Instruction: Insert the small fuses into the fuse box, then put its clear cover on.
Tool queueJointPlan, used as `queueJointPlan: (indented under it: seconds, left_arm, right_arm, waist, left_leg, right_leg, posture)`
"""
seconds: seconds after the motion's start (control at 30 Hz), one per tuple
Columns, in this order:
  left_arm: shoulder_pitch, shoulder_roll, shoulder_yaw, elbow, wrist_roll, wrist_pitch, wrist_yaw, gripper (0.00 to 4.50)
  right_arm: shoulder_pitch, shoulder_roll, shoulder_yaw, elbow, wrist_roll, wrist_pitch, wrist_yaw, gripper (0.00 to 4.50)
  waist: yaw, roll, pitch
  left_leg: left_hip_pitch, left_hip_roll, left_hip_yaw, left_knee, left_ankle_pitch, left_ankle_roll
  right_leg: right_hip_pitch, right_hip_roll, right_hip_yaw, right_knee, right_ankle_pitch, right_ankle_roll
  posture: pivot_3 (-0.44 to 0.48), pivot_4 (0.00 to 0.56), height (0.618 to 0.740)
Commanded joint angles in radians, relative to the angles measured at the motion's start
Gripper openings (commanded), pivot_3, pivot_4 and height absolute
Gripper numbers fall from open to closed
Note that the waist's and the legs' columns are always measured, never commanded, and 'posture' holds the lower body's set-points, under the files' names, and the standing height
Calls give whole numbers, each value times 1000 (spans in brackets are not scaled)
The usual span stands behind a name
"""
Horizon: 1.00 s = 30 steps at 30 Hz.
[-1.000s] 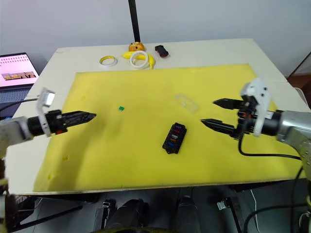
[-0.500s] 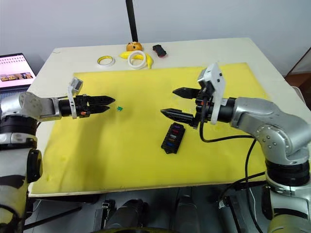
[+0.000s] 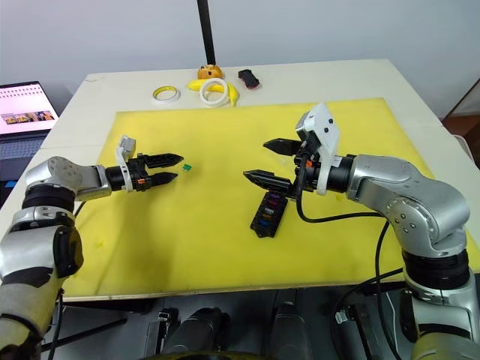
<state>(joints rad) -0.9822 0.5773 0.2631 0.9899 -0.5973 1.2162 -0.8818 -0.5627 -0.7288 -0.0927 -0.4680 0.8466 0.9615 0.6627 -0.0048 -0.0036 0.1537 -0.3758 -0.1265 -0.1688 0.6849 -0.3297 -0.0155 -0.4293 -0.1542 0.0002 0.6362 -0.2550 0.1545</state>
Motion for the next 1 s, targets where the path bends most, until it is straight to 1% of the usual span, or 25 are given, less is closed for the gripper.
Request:
queueJointPlan:
  seconds: [0.03, 0.13, 0.2, 0.4, 0.73, 1.0]
  left_arm:
    - [-33, -34, 28, 30, 10, -32, 20, 4500]
    - [-33, -57, 26, 47, 29, -71, 38, 4500]
    - [-33, -67, 31, 52, 29, -71, 25, 4500]
    - [-49, -89, 53, 74, 21, -48, -3, 4500]
    - [-71, -132, 50, 108, 56, -114, -10, 4500]
    - [-35, -131, 119, 151, 58, -187, 64, 4500]
  right_arm:
    - [5, 12, -6, -35, 3, -11, -16, 4437]
    - [13, 16, -6, -43, 8, -7, -28, 4437]
    - [19, 18, -9, -47, 10, -3, -39, 4437]
    - [34, 16, -16, -60, 17, 1, -54, 4437]
    - [36, 12, -17, -64, 15, 5, -70, 4437]
    - [35, 0, -13, -70, 10, 13, -73, 4437]
  waist:
    - [7, 0, 0]
    - [18, 0, 0]
    - [20, 0, 0]
    - [21, 0, 0]
    - [21, 0, 0]
    - [20, 0, 0]
  left_leg:
    - [0, 0, 0, 0, 0, 0]
    - [0, 0, 0, 1, 0, 0]
    - [0, -1, 0, 2, 0, 0]
    - [0, -2, -2, 5, 0, 0]
    - [-1, -4, -3, 6, 0, 0]
    - [0, -4, -3, 7, 0, 0]
  right_leg:
    - [0, 0, 0, 0, 0, 0]
    - [0, 0, 0, 1, 0, 0]
    - [1, -1, 0, 2, 0, 0]
    - [0, -2, 0, 10, 0, 0]
    - [1, -2, 0, 10, 0, 0]
    - [1, -2, 0, 10, 0, 0]
  posture:
    - [0, 150, 740]
    - [0, 150, 740]
    - [0, 150, 740]
    - [0, 150, 740]
    - [0, 150, 740]
    - [0, 150, 740]
